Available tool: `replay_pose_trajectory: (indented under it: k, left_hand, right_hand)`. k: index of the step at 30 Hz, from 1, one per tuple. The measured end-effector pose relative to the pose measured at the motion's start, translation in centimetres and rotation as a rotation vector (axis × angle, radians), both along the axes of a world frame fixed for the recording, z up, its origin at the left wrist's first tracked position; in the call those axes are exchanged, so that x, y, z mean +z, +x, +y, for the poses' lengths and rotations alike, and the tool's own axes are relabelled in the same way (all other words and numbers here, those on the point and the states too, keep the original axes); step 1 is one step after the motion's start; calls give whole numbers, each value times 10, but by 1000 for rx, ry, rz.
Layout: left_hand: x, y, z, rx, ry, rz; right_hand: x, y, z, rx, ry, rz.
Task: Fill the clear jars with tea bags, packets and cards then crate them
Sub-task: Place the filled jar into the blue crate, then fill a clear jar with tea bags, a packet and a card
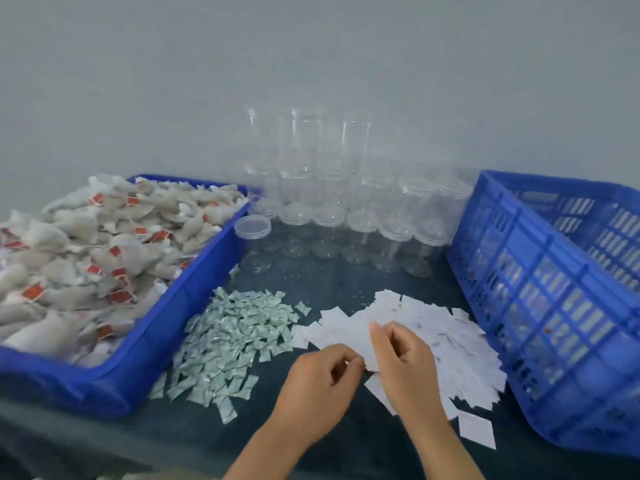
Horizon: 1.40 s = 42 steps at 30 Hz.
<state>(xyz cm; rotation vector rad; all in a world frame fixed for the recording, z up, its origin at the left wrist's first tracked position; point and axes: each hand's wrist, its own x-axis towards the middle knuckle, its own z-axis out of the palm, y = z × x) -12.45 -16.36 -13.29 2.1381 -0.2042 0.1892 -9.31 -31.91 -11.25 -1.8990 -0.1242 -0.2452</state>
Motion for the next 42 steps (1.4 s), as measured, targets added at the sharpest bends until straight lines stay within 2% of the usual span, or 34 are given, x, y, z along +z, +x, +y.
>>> replay_pose_trajectory:
  k: [2,4,7,11,13,17,21,24,29,33,36,39,42]
  left_hand:
    - [-2,0,29,64,109,-24]
    - [3,5,57,126,180,-12]
    - [18,29,93,252,176,3]
    - [50,98,138,497,148,-149]
    - [61,139,154,575,196,-225]
    - [68,209,165,563,548,-138]
    - [54,241,179,497,944,8]
    - [36,243,183,459,1084,78]
    - [35,230,179,449,924,-182]
    - [55,203,172,383,550,-227]
    - [79,168,159,318,347,-252]
    - [95,120,138,203,321,-238]
    - [95,71,108,63,413,-216]
  right_hand:
    - [-31,-2,18,-27,-56,8]
    - [-56,-6,27,-18,-196,-36]
    - [-75,-8,30,35,-408,-117]
    - [-76,-5,33,20,-445,-135]
    - [-76,-5,34,-21,-417,-121]
    - [-79,1,32,-74,-416,-92]
    - [-86,3,31,-65,-424,-127]
    - [-90,3,30,-54,-401,-125]
    - [-87,4,34,-79,-373,-120]
    - [-82,1,34,-69,-382,-136]
    - [-78,-2,35,-91,-352,-177]
    - [-72,-7,34,-69,-265,-245]
    - [-64,-14,40,34,-190,-158]
